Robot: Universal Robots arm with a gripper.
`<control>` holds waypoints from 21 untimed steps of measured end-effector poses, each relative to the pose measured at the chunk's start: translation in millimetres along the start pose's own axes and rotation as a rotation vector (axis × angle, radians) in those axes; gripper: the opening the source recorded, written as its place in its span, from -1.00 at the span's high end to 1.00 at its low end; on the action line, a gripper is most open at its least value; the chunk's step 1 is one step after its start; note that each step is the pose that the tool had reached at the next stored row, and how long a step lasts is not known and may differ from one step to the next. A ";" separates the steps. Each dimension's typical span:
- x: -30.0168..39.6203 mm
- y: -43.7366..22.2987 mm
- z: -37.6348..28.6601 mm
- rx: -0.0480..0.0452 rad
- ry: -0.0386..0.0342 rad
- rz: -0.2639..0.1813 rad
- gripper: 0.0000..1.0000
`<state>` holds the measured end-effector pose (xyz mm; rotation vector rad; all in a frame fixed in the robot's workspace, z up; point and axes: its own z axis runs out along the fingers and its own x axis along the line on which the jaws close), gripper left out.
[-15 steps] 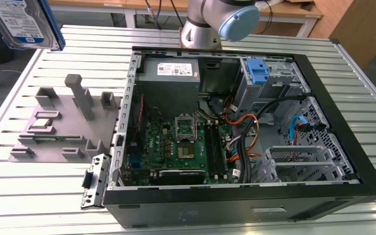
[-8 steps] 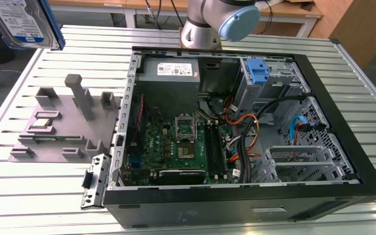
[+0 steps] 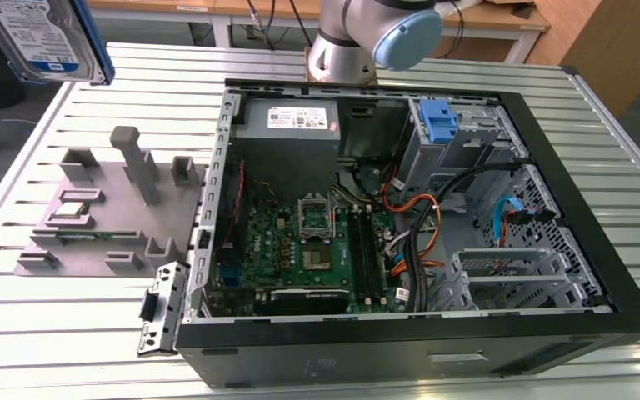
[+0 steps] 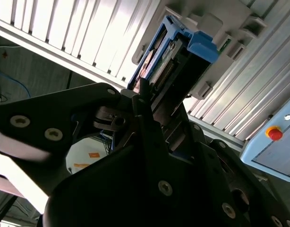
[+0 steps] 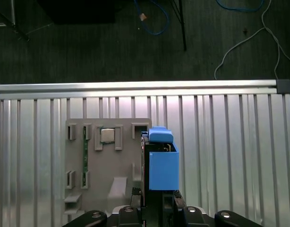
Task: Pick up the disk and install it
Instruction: 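Pick up the disk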
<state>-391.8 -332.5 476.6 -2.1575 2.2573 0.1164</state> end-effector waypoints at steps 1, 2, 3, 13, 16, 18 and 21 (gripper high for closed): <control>-0.1 -0.9 0.0 0.0000 -0.0006 0.000 0.31; -0.1 -1.7 -0.1 -0.0001 -0.0013 0.000 0.31; -0.2 -2.7 -0.1 -0.0002 -0.0021 0.000 0.31; -0.5 -9.5 -0.4 -0.0004 -0.0073 0.000 0.31; -0.5 -9.9 -0.4 -0.0004 -0.0076 0.000 0.31; -0.5 -9.9 -0.4 -0.0004 -0.0076 0.000 0.31; -0.5 -10.0 -0.4 -0.0003 -0.0081 0.000 0.31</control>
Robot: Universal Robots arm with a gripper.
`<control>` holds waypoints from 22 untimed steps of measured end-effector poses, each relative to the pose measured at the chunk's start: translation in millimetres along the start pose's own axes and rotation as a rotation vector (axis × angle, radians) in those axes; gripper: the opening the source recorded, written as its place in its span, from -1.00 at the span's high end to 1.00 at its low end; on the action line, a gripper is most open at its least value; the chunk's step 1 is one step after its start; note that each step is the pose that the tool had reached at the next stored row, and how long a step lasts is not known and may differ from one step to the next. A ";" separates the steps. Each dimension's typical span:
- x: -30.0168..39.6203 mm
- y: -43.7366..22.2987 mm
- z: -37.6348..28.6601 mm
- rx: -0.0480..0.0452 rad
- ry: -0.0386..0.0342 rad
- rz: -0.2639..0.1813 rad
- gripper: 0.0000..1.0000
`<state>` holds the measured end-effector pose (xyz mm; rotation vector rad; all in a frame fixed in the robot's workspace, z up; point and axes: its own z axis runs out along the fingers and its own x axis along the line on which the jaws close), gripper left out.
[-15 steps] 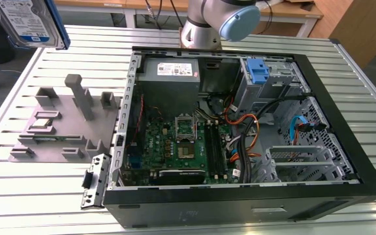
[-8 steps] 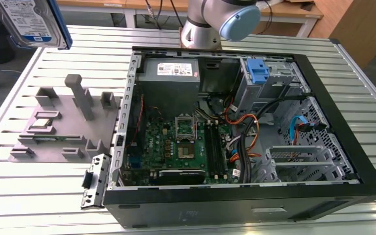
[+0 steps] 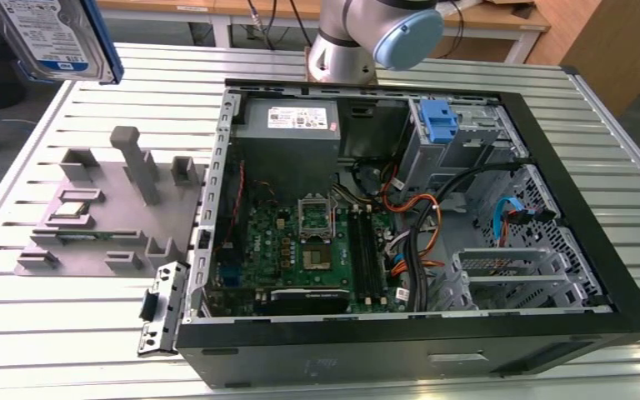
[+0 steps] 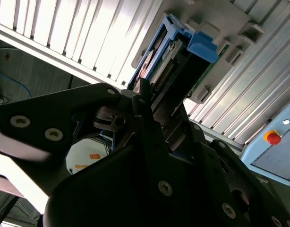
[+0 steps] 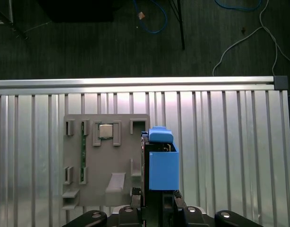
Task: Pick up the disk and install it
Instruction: 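Pick up the disk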
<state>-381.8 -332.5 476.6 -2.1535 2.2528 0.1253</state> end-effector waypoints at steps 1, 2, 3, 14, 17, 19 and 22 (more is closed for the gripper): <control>0.0 -0.1 0.0 -0.0001 -0.0001 0.000 0.31; 0.0 -0.5 -0.1 -0.0002 0.0000 0.000 0.31; 0.0 -1.0 -0.1 -0.0002 0.0000 0.000 0.31; -0.5 -11.3 -0.5 -0.0001 -0.0001 0.000 0.31; -0.5 -11.6 -0.5 0.0000 -0.0001 0.000 0.31; -0.5 -11.7 -0.5 -0.0001 0.0000 0.000 0.31; -0.6 -12.4 -0.5 -0.0001 -0.0001 0.000 0.31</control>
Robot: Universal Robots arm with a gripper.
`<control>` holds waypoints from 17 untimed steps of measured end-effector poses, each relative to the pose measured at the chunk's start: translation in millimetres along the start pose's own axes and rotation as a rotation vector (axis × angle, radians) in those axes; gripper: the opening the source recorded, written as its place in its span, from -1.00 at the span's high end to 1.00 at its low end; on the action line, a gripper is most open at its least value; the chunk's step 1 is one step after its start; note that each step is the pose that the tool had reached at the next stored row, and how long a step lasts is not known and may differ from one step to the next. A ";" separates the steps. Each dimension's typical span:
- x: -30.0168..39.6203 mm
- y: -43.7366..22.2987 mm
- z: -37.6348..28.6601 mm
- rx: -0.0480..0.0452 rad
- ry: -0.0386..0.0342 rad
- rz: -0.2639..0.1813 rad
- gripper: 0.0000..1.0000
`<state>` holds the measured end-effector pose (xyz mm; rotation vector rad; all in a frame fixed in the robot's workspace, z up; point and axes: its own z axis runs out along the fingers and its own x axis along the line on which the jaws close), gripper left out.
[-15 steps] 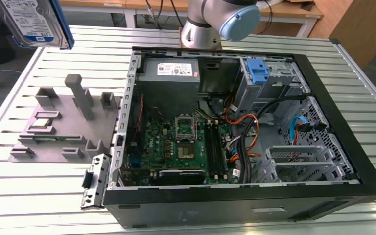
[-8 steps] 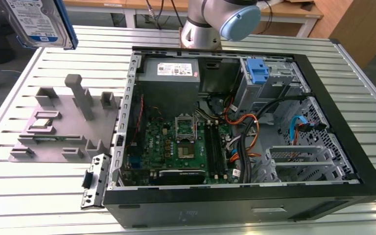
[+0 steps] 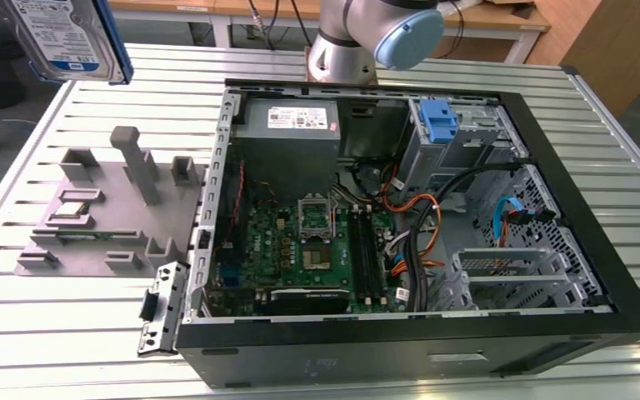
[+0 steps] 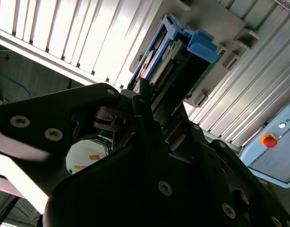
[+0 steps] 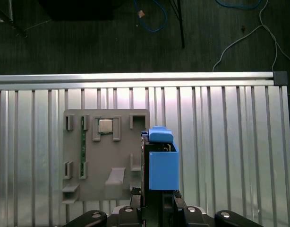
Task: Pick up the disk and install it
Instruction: 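Pick up the disk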
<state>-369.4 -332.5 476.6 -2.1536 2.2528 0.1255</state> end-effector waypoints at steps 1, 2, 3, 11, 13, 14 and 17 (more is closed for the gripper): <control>0.0 -0.6 0.0 0.0000 0.0000 0.000 0.31; 0.0 -1.3 -0.1 0.0000 0.0000 0.000 0.31; -0.1 -2.2 -0.1 0.0001 0.0000 0.000 0.31; -0.3 -7.3 -0.3 0.0001 0.0000 0.000 0.31; -0.4 -8.1 -0.3 0.0001 0.0000 0.000 0.31; -0.4 -8.5 -0.3 0.0001 0.0000 0.000 0.31; -0.4 -9.4 -0.4 0.0000 0.0000 0.000 0.31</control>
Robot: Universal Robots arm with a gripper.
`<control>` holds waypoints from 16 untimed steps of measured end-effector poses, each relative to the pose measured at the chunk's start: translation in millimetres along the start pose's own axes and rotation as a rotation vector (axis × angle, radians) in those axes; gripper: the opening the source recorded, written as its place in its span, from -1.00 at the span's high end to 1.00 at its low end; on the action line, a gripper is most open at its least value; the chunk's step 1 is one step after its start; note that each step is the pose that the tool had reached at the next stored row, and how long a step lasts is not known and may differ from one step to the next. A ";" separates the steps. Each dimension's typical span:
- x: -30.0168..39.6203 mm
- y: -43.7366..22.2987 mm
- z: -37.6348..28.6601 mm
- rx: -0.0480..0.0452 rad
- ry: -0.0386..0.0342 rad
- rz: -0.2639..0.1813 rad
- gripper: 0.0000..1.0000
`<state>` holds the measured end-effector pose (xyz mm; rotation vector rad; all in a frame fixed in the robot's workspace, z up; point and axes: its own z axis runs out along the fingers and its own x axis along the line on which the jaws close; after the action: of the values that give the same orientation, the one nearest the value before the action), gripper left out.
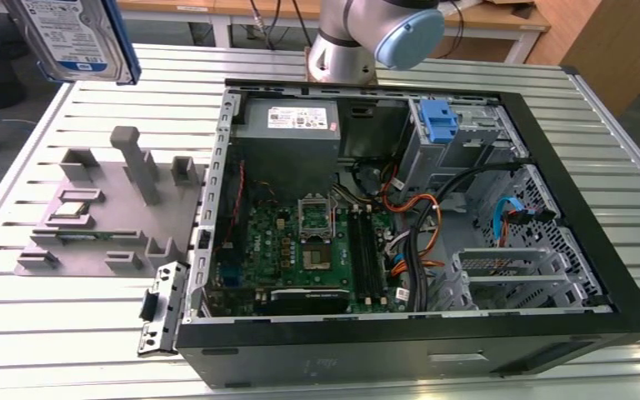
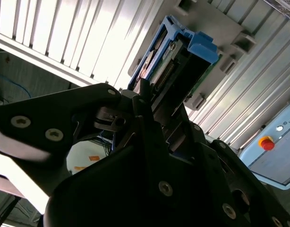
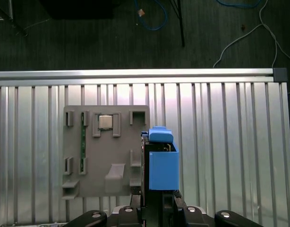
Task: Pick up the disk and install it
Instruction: 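Pick up the disk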
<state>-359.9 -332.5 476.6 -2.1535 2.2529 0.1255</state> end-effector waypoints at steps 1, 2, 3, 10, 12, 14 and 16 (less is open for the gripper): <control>0.0 -0.8 0.0 0.0001 -0.0001 0.000 0.31; -0.1 -1.7 0.0 0.0000 -0.0002 0.000 0.31; -0.1 -2.7 -0.1 0.0000 -0.0002 0.000 0.31; -0.4 -9.8 -0.3 0.0000 -0.0006 0.000 0.31; -0.6 -11.8 -0.4 0.0000 -0.0007 0.000 0.31; -0.6 -12.7 -0.4 0.0000 -0.0007 0.000 0.31; -0.6 -12.9 -0.3 0.0000 -0.0008 0.000 0.31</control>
<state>-347.0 -332.5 476.4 -2.1532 2.2524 0.1263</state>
